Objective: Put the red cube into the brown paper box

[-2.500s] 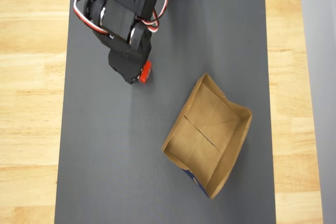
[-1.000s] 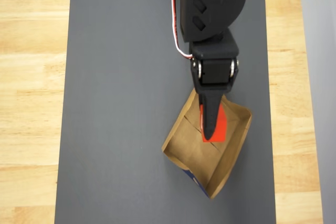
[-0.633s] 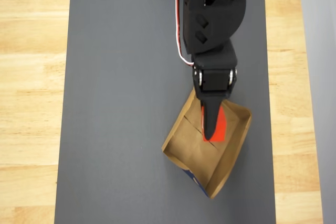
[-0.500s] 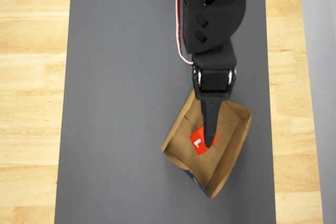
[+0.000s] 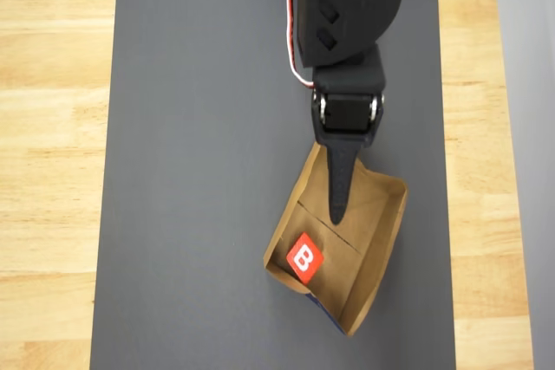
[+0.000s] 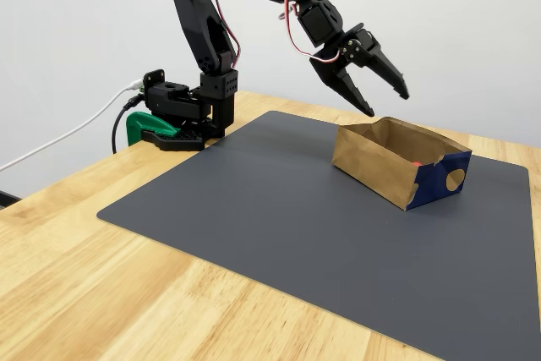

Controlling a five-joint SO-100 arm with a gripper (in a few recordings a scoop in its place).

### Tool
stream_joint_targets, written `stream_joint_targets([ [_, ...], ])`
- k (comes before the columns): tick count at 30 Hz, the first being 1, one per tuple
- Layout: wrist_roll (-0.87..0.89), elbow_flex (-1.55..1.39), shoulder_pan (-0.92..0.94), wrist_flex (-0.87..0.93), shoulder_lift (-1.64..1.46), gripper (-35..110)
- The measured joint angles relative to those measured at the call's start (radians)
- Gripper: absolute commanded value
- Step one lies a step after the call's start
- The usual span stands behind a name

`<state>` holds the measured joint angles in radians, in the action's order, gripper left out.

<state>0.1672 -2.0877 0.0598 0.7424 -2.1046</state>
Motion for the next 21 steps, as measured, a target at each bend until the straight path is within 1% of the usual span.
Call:
stream_joint_targets([
  [2,-0.02,-0.029,0.017,0.014,-0.103,0],
  [4,-0.078,-0.077,0.015,0.043,-0.215,0],
  [13,-0.304,-0.357,0.127,0.21,-0.761,0],
  [21,-0.348,-0.459,0.184,0.295,-0.983,0],
])
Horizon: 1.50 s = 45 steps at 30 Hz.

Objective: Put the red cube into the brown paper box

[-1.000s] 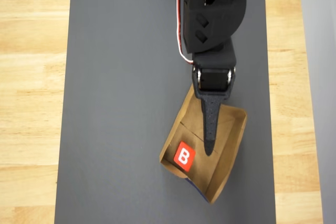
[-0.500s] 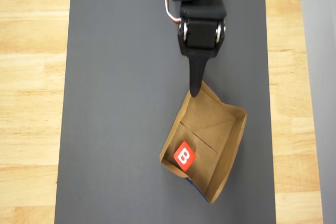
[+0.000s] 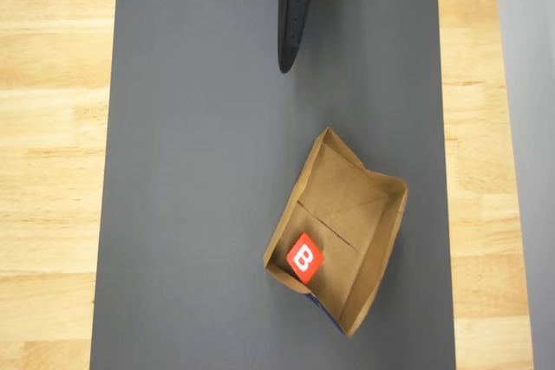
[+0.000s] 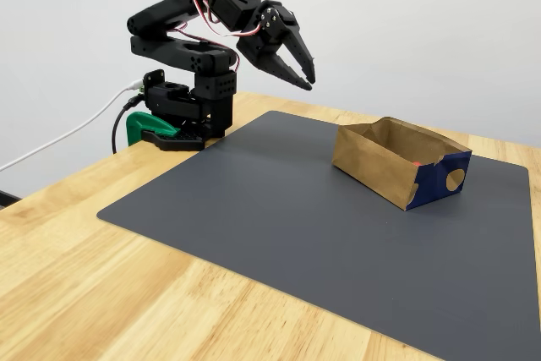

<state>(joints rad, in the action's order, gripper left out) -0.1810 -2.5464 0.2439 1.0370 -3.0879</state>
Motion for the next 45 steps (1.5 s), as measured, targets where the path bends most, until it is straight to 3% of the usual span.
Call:
stream_joint_targets([
  [9,-0.091,-0.123,0.006,0.026,-0.051,0],
  [25,0.067,-0.126,-0.072,0.067,-0.051,0],
  [45,0.071,-0.126,-0.087,0.08,-0.051,0],
])
